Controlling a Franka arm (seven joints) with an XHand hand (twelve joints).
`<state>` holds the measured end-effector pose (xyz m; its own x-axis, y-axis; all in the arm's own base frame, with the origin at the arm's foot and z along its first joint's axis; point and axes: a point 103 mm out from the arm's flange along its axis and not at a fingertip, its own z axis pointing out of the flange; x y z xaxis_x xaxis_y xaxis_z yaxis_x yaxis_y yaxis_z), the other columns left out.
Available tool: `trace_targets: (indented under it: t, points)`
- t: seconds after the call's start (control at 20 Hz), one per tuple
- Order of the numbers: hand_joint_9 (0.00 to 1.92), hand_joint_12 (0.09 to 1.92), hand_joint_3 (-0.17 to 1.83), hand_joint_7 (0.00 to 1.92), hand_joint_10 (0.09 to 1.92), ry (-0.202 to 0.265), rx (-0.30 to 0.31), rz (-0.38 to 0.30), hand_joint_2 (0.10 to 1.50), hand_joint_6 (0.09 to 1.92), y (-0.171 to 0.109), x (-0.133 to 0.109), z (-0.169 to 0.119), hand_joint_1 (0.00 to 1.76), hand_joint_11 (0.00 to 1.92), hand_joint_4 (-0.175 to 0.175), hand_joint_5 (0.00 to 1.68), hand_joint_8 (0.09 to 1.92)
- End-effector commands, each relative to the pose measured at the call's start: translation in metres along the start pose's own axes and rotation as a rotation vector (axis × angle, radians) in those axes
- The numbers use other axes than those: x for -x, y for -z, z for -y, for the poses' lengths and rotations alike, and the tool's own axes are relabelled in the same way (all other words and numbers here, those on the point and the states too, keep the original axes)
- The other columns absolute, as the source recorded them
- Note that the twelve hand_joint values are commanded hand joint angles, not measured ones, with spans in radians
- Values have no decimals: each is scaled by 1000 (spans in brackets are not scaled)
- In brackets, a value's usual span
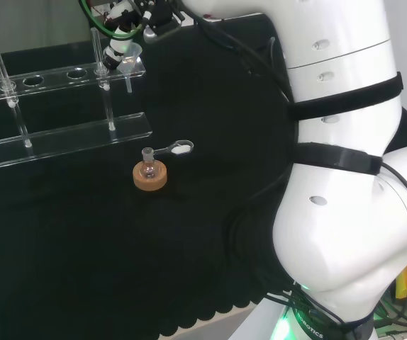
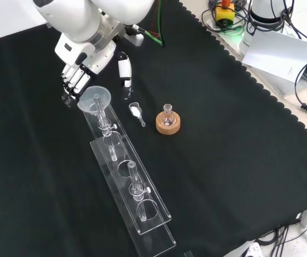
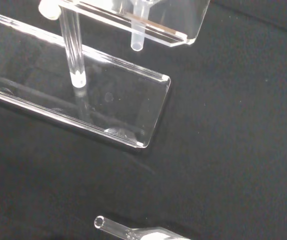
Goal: Pick up the funnel from the transparent funnel stand.
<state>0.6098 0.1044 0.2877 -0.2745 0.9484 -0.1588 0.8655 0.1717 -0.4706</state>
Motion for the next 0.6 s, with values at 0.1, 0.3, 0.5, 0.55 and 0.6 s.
trace_targets:
  t: [0.1, 0.3, 0.5, 0.55, 0.6]
  points:
    - [36, 1430, 151, 0, 913, -2, -18, 1, 756, 87, -11, 4, -7, 462, 187, -53, 0, 332]
    - [43, 1429, 149, 0, 915, 3, -12, 5, 756, 87, -13, 6, -10, 462, 188, -54, 0, 339]
    - [51, 1427, 148, 0, 914, 10, -11, 11, 756, 87, -14, 6, -13, 467, 190, -54, 0, 348]
    - [57, 1426, 147, 0, 913, 10, -12, 13, 757, 87, -14, 6, -14, 469, 192, -55, 0, 356]
    - [65, 1425, 145, 0, 910, 11, -14, 14, 758, 87, -14, 6, -15, 472, 194, -55, 0, 368]
